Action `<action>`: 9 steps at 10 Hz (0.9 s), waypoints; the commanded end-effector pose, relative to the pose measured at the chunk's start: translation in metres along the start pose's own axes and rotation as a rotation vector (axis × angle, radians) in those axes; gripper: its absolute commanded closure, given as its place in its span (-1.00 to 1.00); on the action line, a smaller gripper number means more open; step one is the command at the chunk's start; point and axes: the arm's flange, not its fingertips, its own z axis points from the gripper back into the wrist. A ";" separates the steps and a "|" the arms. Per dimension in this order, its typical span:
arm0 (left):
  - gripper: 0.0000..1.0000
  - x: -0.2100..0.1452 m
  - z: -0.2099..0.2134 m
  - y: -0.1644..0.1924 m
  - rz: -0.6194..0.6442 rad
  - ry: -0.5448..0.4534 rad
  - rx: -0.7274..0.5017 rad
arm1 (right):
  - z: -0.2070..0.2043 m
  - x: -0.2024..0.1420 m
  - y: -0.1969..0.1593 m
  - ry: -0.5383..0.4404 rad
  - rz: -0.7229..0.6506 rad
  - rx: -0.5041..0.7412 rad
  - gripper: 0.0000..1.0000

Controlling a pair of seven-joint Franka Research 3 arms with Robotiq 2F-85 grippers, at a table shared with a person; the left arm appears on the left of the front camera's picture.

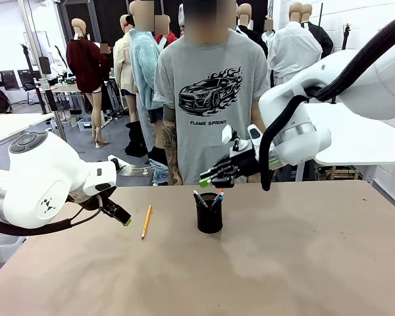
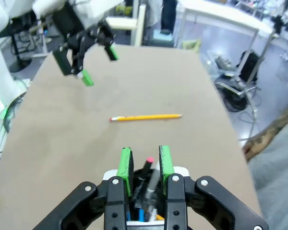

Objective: Place the pens into the pen holder.
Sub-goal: Pick up a writing instrument from the table and place it into the Pen holder.

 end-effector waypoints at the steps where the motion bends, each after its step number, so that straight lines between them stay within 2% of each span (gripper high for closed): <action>1: -1.00 -0.001 0.001 0.002 0.005 -0.001 0.000 | 0.041 0.012 0.013 -0.084 0.059 -0.071 0.38; 3: -1.00 -0.001 0.001 0.002 0.005 -0.001 0.000 | 0.075 0.018 0.008 -0.075 0.049 -0.162 0.38; 5: -1.00 -0.001 0.001 0.002 0.005 -0.001 0.000 | 0.113 0.011 -0.001 -0.056 -0.017 -0.185 0.38; 9: -1.00 -0.001 0.001 0.002 0.005 -0.001 0.000 | 0.197 -0.040 -0.020 0.000 -0.207 -0.302 0.38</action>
